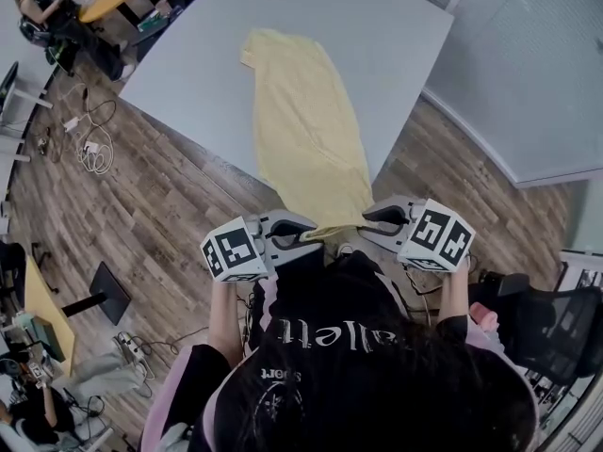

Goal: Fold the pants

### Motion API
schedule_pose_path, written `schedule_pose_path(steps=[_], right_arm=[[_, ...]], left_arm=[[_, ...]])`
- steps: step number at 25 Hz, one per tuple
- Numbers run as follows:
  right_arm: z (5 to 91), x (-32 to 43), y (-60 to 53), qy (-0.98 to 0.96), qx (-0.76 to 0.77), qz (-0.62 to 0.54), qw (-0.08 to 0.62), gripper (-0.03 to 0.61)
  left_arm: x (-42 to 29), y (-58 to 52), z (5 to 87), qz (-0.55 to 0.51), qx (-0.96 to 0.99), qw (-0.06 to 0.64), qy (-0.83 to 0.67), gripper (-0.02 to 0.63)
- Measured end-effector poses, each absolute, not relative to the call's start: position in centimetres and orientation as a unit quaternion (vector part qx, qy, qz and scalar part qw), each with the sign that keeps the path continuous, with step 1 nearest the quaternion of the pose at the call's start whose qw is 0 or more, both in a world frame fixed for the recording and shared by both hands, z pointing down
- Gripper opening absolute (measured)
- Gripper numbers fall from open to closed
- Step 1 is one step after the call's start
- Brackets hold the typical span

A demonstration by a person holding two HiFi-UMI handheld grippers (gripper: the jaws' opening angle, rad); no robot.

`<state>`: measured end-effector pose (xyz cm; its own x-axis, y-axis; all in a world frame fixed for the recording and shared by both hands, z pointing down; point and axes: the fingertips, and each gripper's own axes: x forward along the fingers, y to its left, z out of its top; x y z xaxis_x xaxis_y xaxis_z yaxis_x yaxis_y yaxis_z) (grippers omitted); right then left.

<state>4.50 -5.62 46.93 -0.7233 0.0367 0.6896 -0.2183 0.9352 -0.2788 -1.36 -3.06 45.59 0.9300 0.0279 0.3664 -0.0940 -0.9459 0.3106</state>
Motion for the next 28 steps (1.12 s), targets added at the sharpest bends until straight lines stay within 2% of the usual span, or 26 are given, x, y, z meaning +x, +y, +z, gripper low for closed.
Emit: schedule_pose_path(steps=[11, 19, 28], right_arm=[[45.1, 2.4, -14.7, -0.921, 0.087, 0.126, 0.358, 0.084], [44.4, -0.6, -25.7, -0.918, 0.121, 0.099, 0.366, 0.084], [47.8, -4.6, -39.8, -0.908, 0.174, 0.085, 0.371, 0.084]], left_arm=[[-3.7, -11.2, 44.5, 0.202, 0.974, 0.087, -0.046, 0.083], [-6.8, -21.8, 43.9, 0.239, 0.967, 0.023, -0.089, 0.083], [-10.9, -36.0, 47.2, 0.299, 0.941, -0.008, -0.156, 0.083]])
